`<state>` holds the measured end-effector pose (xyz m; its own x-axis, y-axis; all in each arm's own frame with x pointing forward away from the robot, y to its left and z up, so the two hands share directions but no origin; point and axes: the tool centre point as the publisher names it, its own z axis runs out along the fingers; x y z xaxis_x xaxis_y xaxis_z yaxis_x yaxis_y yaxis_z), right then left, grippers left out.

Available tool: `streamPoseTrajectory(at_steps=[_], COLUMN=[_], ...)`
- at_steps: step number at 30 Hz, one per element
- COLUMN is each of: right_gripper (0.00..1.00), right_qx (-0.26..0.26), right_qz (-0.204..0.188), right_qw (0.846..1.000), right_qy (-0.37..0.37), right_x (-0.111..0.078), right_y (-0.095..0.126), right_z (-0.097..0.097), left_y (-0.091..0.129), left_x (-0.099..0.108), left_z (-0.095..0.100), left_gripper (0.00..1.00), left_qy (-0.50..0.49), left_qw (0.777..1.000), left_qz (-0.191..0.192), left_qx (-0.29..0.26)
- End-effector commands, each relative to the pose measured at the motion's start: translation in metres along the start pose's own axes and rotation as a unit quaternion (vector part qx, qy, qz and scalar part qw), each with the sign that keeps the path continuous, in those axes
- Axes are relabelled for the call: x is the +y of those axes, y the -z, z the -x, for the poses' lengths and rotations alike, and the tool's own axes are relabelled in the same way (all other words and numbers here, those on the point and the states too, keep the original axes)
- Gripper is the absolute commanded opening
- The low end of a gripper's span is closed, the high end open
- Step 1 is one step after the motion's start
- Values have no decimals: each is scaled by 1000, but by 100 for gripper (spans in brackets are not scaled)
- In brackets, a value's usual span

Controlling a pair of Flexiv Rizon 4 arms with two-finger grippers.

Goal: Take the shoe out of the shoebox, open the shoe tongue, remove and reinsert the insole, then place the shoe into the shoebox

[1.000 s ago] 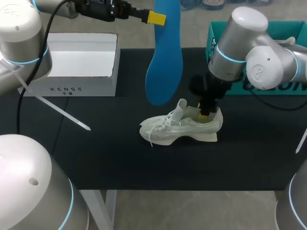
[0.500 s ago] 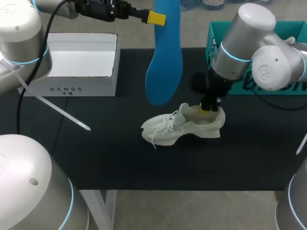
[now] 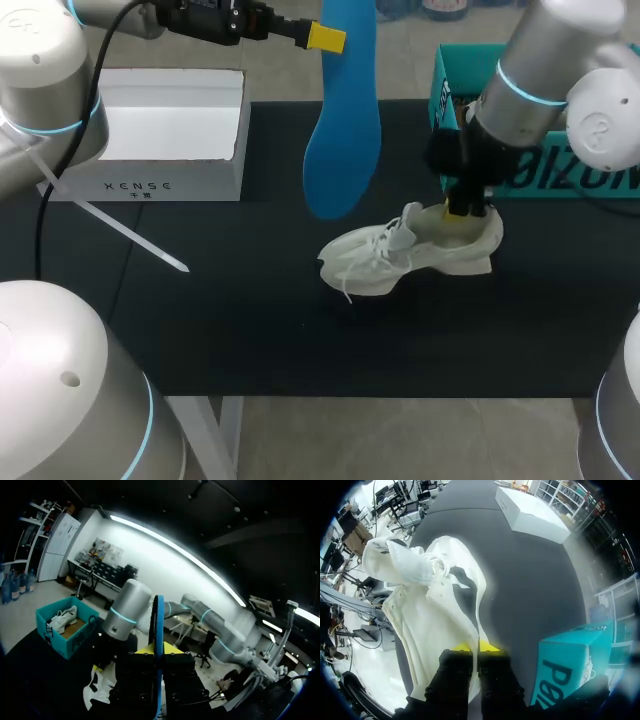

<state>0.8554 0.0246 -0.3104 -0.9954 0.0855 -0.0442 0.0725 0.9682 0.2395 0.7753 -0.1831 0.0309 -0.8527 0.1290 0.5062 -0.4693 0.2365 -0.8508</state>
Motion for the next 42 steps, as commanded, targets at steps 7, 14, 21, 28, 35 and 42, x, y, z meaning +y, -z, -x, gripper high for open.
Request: streamPoseTrajectory(at_steps=[7, 14, 21, 28, 35, 42], right_gripper=[0, 0, 0, 0, 0, 0], right_qx=[0, -10, -99, -146, -133, -133], right_qz=[0, -16, -39, 34, 70, 70], right_qw=[1000, 999, 953, 889, 868, 868], right_qy=[0, -41, -284, -434, -473, -473], right_x=[1, -3, -50, -61, -47, -47], right_y=[1, 0, 21, 37, 28, 28], right_z=[0, 3, -5, -28, -45, -45], left_y=[0, 0, 0, 0, 0, 0], left_x=[1, 1, 1, 1, 1, 1], left_z=[0, 0, 0, 0, 0, 0], left_gripper=[0, 0, 0, 0, 0, 0], left_qy=[0, 0, 0, 0, 0, 0], left_qw=[1000, 1000, 1000, 1000, 1000, 1000], left_qz=[0, 0, 0, 0, 0, 0], left_qx=[-1, -1, -1, -1, -1, -1])
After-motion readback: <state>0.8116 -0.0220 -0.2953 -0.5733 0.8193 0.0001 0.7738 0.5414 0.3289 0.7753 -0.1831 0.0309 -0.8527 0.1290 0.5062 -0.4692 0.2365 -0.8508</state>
